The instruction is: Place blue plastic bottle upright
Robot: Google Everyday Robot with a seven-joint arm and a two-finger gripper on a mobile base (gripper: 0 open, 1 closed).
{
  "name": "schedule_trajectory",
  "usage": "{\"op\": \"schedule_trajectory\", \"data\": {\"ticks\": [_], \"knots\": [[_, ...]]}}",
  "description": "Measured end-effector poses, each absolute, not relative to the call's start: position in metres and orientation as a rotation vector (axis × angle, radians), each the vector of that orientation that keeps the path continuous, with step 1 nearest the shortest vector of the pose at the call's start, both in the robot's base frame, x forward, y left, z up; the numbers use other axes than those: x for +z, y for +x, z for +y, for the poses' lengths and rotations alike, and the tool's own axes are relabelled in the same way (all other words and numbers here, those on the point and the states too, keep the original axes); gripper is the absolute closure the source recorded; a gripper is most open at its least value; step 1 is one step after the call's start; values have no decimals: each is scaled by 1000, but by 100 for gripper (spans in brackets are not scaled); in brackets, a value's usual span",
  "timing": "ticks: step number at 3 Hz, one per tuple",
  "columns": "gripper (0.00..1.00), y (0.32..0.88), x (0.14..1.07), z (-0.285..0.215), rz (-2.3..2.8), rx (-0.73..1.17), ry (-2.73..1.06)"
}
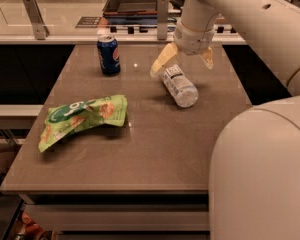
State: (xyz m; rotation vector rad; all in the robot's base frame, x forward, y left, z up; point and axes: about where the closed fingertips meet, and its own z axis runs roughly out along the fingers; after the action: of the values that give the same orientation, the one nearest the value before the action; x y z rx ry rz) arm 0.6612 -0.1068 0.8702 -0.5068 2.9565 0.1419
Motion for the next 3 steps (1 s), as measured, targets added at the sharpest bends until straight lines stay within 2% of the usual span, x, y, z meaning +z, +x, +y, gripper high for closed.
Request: {"op": "schedule_trajectory", "data": {"ticks": [3], "knots": [[0, 664, 853, -78, 2966, 142, -630]]}}
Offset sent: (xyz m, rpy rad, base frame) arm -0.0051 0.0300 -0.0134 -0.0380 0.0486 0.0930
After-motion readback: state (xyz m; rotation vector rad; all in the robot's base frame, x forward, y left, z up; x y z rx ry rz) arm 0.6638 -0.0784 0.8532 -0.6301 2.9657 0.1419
